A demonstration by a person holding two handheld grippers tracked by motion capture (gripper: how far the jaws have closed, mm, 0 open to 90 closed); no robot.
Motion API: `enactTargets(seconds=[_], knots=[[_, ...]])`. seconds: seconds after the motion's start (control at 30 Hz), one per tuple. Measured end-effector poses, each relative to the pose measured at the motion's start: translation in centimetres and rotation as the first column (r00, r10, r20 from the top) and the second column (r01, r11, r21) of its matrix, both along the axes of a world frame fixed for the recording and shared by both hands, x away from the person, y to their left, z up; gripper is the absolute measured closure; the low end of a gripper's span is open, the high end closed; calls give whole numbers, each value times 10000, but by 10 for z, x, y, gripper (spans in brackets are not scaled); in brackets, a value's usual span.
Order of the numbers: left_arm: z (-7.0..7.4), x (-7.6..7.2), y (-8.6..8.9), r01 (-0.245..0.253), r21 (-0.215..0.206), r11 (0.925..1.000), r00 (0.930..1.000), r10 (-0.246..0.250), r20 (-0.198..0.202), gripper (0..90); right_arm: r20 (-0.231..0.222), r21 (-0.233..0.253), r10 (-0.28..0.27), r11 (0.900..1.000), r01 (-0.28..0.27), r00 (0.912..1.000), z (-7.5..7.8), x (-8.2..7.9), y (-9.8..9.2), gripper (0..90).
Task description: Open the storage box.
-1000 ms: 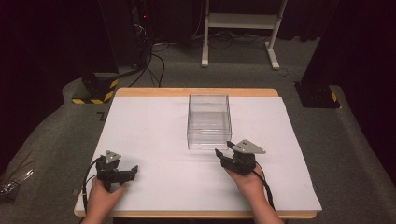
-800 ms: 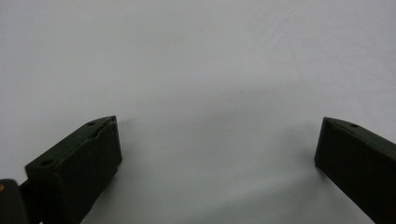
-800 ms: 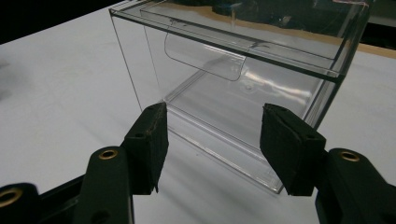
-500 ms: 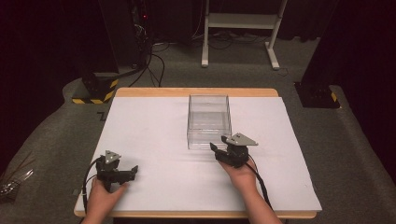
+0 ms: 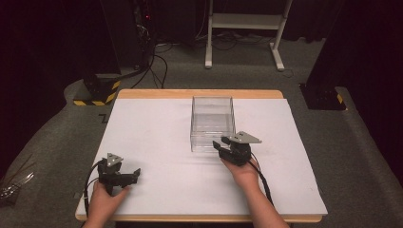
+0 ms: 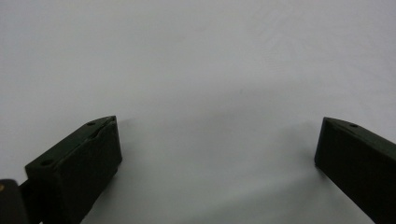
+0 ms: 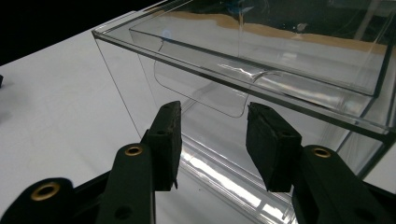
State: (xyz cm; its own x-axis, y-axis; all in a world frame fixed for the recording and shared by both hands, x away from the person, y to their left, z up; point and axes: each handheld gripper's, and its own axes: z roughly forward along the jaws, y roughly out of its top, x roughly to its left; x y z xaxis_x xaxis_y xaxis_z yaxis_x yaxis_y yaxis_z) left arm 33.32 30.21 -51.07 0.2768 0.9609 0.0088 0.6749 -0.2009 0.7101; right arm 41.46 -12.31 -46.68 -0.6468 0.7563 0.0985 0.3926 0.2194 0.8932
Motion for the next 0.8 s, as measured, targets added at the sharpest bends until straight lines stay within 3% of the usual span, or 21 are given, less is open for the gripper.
enactTargets(seconds=[0.8], knots=[[0, 0, 0, 0, -3, 10000, 10000, 0, 1, 6, -100, 508, 533, 9973, -527, 9985, 2, 11, -4, 681]])
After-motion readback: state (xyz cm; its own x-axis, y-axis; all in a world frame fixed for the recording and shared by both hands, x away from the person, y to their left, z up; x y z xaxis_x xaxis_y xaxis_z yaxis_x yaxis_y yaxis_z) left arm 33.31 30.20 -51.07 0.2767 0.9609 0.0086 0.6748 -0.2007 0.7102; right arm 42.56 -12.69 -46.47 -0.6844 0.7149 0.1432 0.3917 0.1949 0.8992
